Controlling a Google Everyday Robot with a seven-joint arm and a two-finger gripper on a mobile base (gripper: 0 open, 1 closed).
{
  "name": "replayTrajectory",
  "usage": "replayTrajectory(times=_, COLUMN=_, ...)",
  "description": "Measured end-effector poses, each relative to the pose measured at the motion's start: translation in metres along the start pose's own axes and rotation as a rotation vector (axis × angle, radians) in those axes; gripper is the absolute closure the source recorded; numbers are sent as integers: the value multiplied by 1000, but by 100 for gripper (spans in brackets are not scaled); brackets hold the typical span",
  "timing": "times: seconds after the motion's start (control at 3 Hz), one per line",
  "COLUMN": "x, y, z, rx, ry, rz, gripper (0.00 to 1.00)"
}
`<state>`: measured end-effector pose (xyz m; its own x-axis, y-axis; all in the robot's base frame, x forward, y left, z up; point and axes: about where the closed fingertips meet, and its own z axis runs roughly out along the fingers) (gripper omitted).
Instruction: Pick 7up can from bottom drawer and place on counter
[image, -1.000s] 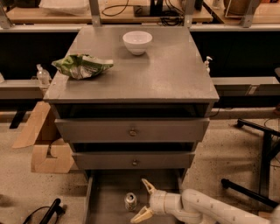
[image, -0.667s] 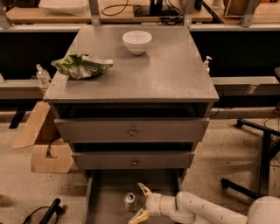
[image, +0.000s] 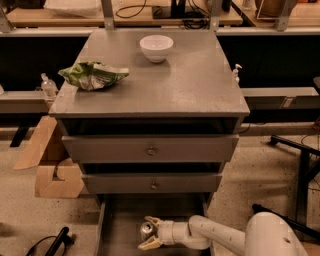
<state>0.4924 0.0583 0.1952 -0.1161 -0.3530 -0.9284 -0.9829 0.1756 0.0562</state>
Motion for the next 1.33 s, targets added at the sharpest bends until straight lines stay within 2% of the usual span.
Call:
replayTrajectory(times=0.33, x=10, y=-2, z=22, rx=-32, ry=18, rz=16, gripper=58)
replayTrajectory(times=0.67, x=2, y=2, z=23, rx=-40, ry=10, rz=54, gripper=81)
replayTrajectory(times=1.0, x=-63, y=19, z=-32, rx=-86, ry=-22, rz=148, gripper=100)
replayTrajectory(times=1.33, x=-132, y=32, z=-84, rx=-135, ry=-31, rz=199, gripper=100)
